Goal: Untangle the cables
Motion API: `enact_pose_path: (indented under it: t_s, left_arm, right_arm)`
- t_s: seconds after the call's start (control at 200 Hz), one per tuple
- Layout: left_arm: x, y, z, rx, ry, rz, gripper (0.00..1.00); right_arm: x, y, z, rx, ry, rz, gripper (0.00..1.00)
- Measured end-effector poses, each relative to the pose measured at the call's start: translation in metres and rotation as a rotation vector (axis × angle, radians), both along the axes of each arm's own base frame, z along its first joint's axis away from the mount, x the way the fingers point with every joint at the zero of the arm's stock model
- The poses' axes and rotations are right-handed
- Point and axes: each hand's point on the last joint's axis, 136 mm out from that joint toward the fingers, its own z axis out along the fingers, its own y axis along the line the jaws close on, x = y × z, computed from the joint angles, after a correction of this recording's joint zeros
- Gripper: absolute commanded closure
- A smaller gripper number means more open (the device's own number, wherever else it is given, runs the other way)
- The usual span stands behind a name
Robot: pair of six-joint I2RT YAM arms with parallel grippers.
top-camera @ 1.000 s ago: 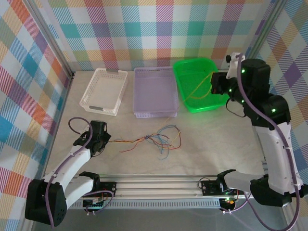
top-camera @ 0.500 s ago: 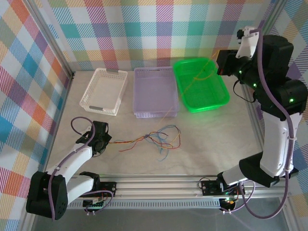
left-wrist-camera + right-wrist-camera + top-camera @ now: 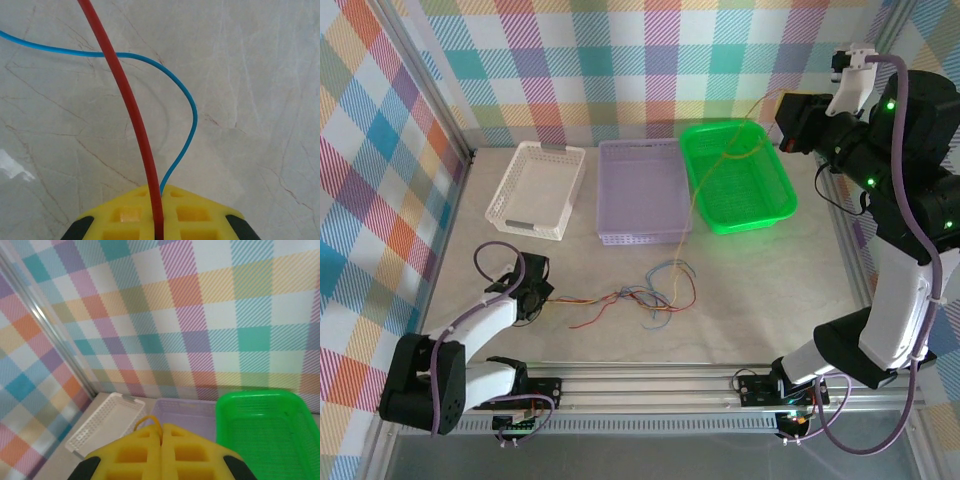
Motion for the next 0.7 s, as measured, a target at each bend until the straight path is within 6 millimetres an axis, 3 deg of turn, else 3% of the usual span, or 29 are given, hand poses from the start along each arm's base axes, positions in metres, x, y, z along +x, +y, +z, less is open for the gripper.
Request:
enact_pose_path:
  t_s: [0.24, 0.445, 0.555, 0.7]
  left_arm:
    - [0.006, -0.007, 0.002, -0.024, -0.022, -0.027, 1.0]
    - [0.025, -0.034, 0.026, -0.105, -0.129, -0.126, 0.47]
    - [0.039, -0.059, 0.054, -0.158, -0.225, -0.214, 0.33]
    - [0.054, -0.092, 0.112, -0.25, -0.431, -0.336, 0.22]
  right_arm:
    - [-0.006, 0.024, -0.002, 0.063, 0.024, 0.139, 1.0]
    - [-0.002, 0.054, -0.011, 0.111, 0.076, 0.291, 1.0]
    - [0.008, 0.067, -0.031, 0.125, 0.14, 0.343, 1.0]
    - [0.022, 0.083, -0.061, 0.142, 0.232, 0.403, 1.0]
